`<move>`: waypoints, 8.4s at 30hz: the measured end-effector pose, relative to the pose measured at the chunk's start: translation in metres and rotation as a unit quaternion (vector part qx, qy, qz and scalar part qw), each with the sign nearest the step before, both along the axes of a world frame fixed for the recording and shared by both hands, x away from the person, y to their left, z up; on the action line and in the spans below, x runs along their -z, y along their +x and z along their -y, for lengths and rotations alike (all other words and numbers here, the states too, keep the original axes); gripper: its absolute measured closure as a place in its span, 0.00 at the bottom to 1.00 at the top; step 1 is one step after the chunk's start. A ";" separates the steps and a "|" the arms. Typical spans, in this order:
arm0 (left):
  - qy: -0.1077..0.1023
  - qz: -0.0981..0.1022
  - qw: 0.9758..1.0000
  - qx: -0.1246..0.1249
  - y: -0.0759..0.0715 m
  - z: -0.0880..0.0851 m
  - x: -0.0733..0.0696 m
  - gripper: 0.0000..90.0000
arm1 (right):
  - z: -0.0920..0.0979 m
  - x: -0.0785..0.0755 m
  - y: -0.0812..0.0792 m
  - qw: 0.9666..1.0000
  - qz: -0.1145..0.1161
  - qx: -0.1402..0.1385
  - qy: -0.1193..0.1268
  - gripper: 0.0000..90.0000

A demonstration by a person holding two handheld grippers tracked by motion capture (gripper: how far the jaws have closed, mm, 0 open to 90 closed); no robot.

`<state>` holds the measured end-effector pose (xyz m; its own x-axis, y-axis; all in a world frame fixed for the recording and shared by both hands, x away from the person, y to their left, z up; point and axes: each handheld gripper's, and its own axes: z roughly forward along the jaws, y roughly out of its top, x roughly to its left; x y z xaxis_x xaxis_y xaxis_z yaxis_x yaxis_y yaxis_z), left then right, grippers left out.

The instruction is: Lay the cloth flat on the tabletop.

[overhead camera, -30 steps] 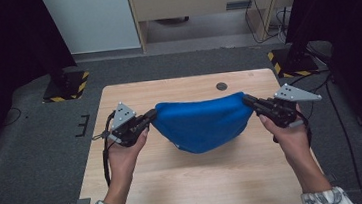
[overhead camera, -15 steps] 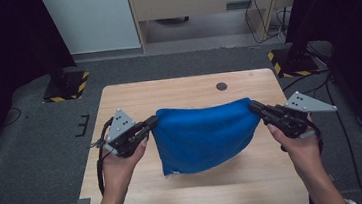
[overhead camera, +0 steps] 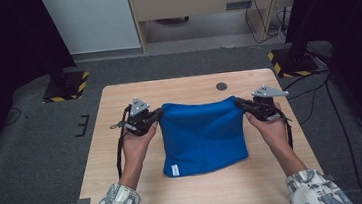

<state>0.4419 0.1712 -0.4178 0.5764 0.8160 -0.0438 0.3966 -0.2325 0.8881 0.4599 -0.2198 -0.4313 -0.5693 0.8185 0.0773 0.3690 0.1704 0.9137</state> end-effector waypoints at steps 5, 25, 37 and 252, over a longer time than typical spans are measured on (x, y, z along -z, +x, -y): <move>-0.001 -0.009 1.000 -0.005 0.012 0.005 0.010 0.97 | 0.001 0.015 0.014 1.000 -0.010 0.008 -0.009 0.96; 0.015 -0.045 0.998 -0.029 0.049 0.021 0.034 0.98 | 0.005 0.036 0.043 0.998 -0.048 0.042 -0.020 0.96; 0.030 -0.057 0.997 -0.040 0.060 0.022 0.043 0.98 | 0.000 0.052 0.054 0.996 -0.068 0.050 -0.024 0.96; 0.129 -0.096 0.987 -0.019 -0.081 -0.020 0.115 0.10 | -0.071 0.068 -0.019 0.984 -0.139 -0.073 -0.080 0.99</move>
<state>0.3612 0.1915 -0.5324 0.5469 0.8349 0.0630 0.5643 -0.4231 0.7089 0.4413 -0.1490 -0.4990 -0.6571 0.7437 0.1229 0.5613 0.3739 0.7383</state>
